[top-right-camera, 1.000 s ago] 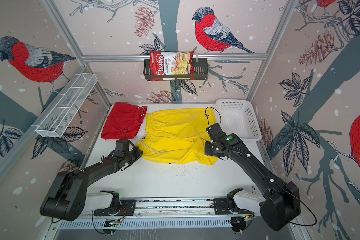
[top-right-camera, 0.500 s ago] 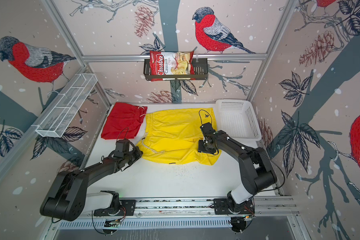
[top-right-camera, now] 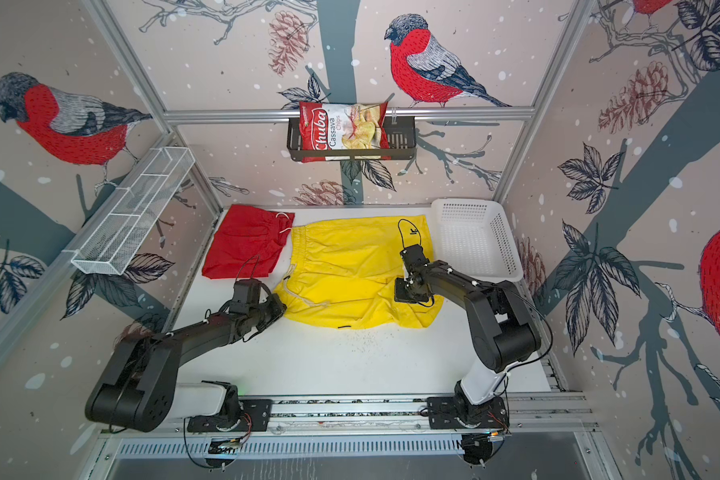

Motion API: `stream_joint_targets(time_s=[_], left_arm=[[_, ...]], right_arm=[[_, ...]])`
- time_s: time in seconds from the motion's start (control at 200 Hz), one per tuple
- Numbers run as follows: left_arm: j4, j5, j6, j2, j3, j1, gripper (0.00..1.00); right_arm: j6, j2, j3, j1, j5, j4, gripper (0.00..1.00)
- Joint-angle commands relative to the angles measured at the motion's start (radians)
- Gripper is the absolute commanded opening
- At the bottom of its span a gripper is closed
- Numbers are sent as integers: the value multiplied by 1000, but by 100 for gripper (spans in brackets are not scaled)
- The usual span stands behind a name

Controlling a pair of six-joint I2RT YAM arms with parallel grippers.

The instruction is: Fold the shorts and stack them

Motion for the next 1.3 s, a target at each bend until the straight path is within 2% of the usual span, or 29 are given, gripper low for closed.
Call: stream_joint_targets(time_s=[0.0,0.135,0.335,0.57,0.705,0.735,0.805,0.85,0.946,1.071,1.116,1.166,1.241,1.266,1.296], left_arm=[[5,8,11,6,7,1,1],[7,11,12,8,7,1,1],[15,16,14,11,4,1,1],[7,15,19,2,7,1,0],[4,9,17,-3,7,1,0],[5,10,15,-3,7,1,0],[7,14,12,-4,6,2,0],[9,15,10,-6,3,2,0],[11,19,7,-13,-3,2,1],[4,18,6,-37,-16,1,3],[1,17,7,-48,-22,1,4],[-3,16,7,-60,-28,2,4],[-18,14,7,-74,-36,1,4],[-22,14,10,-80,-41,1,4],[-26,14,10,-87,-47,1,4]], right_arm=[[18,-54,-18,1,7,-22,1],[86,-184,-48,12,19,-123,1],[227,-485,-140,82,24,-302,1],[567,-842,-447,225,-62,-369,1],[735,-1028,-528,313,-64,-435,1],[747,-1055,-528,324,-54,-459,7],[750,-1096,-505,338,-26,-497,40],[742,-1103,-470,338,5,-517,52],[708,-1072,-368,335,114,-551,65],[614,-959,-227,313,266,-572,71],[565,-904,-192,292,301,-554,71],[499,-844,-173,257,321,-511,64],[402,-765,-176,183,306,-411,25],[372,-741,-179,151,284,-372,16],[341,-715,-185,113,255,-321,10]])
